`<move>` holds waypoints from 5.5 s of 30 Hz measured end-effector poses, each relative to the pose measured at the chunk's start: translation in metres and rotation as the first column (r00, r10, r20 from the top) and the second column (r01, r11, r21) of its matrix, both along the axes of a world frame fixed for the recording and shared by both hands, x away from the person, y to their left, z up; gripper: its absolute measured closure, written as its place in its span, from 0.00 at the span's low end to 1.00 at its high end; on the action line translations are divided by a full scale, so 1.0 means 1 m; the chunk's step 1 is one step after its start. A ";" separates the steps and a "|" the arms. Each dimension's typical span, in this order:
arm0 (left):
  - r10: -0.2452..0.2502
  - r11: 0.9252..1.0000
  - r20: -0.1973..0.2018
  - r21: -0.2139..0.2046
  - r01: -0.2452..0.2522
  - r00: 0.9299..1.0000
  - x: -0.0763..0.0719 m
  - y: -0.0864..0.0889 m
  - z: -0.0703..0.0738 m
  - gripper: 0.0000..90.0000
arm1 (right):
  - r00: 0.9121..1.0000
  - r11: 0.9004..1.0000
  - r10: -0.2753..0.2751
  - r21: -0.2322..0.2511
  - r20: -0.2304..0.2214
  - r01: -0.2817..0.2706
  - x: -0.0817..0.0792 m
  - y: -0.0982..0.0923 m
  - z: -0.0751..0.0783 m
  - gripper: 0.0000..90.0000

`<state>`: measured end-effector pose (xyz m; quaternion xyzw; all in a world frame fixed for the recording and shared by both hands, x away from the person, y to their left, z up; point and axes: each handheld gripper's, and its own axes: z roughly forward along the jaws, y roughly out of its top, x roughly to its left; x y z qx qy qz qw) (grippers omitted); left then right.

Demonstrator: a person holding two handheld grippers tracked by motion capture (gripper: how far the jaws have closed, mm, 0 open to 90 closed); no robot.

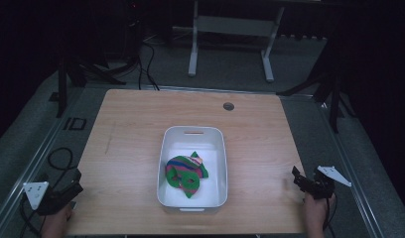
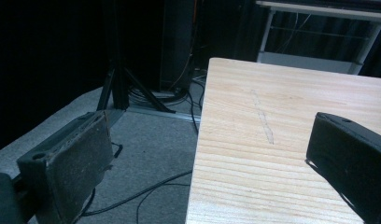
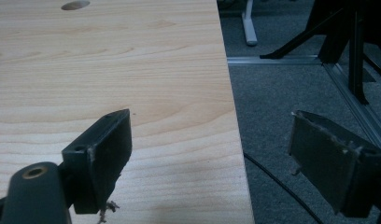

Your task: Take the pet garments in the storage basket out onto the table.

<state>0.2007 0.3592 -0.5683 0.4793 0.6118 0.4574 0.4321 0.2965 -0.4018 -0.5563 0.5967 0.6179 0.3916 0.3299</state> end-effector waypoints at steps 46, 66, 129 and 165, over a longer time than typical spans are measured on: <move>-0.022 1.000 -0.004 -0.002 0.022 1.000 -0.001 0.000 0.000 0.01 | 0.549 0.604 0.775 0.110 -0.313 -0.789 0.032 0.058 0.023 0.15; -0.031 1.000 -0.006 0.000 0.031 0.999 -0.001 0.000 0.000 0.01 | 0.371 0.399 0.880 0.039 -0.296 -0.916 0.050 0.128 0.083 0.15; -0.064 0.998 -0.007 -0.006 0.064 0.998 -0.001 0.001 0.000 0.01 | 0.134 0.111 0.785 -0.075 -0.605 -0.991 0.069 0.375 0.051 0.21; -0.061 0.998 -0.014 -0.006 0.061 0.998 -0.001 0.001 0.000 0.01 | 0.251 0.178 0.861 -0.201 -0.443 -0.963 0.063 0.316 0.162 0.78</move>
